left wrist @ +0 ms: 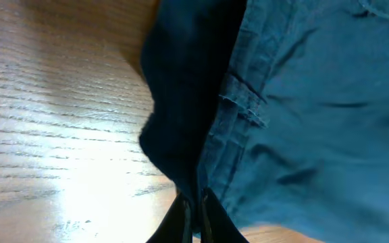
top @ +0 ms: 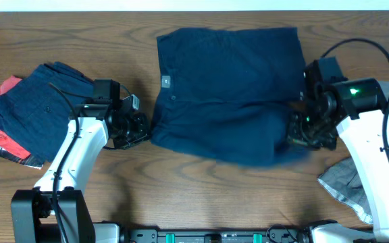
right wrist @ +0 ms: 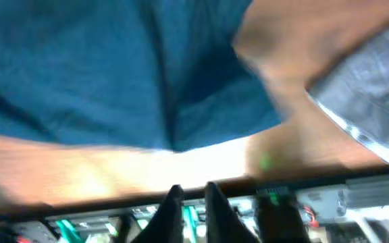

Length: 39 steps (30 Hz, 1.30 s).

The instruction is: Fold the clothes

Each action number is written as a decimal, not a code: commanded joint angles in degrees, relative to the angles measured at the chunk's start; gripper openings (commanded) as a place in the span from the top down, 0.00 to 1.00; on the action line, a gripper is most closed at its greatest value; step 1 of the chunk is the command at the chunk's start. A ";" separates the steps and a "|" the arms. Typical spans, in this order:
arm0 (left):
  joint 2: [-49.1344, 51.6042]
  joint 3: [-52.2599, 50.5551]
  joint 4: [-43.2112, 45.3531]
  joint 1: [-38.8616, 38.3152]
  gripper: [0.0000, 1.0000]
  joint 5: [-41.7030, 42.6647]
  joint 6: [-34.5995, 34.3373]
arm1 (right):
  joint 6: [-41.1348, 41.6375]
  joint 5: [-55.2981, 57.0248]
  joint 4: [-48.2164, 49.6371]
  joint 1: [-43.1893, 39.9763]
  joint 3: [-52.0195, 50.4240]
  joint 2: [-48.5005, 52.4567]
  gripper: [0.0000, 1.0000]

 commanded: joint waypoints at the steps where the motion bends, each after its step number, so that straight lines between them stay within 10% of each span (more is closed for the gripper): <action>1: -0.39 0.07 -0.22 0.31 0.94 -1.16 -0.04 | -2.93 1.55 -3.15 2.19 -2.43 1.05 0.76; 9: -0.39 0.07 -0.37 0.31 0.94 -1.16 -0.02 | 4.02 8.96 1.88 2.62 -9.33 1.03 0.45; 39: -0.39 -0.94 -9.20 0.31 0.94 -2.64 1.05 | 30.34 -2.58 33.94 2.45 -48.96 -5.70 0.45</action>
